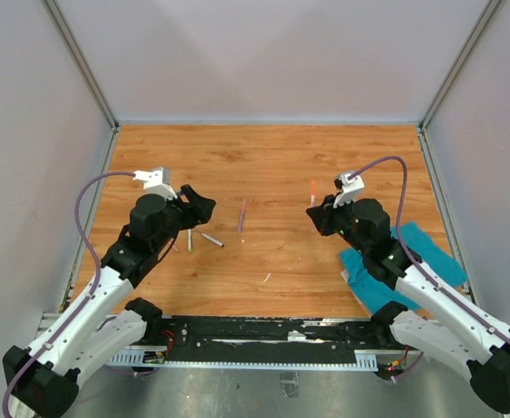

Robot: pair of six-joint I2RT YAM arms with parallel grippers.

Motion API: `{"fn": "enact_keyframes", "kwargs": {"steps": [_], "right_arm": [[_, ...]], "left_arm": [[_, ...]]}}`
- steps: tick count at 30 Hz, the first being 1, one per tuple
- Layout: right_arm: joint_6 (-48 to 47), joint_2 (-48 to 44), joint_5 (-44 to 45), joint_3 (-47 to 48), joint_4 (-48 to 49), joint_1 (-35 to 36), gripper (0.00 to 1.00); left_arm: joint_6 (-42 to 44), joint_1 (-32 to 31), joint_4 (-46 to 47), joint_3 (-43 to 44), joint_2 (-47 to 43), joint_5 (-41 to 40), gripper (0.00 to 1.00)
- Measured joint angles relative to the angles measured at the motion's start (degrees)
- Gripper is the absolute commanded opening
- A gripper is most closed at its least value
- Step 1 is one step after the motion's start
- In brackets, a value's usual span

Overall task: Insert the pens into the pen caps
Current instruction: Pick up the pen cap from the center of the board.

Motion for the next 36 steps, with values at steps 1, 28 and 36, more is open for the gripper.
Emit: {"fn": "enact_keyframes", "kwargs": {"steps": [1,28,36], "right_arm": [[-0.04,-0.55,0.02,-0.20,-0.26,-0.52,0.01],[-2.21,0.76,-2.23,1.77,-10.34,-2.60,0.01],[-2.21,1.92,-5.20,1.84,-11.87,-2.60,0.01]], "left_arm": [[-0.20,0.28,-0.48,0.04,0.11,-0.96,0.71],[-3.96,18.34,-1.84,-3.78,10.45,-7.67,0.66],[-4.07,22.51,3.56,-3.91,22.29,-7.45,0.67]]}}
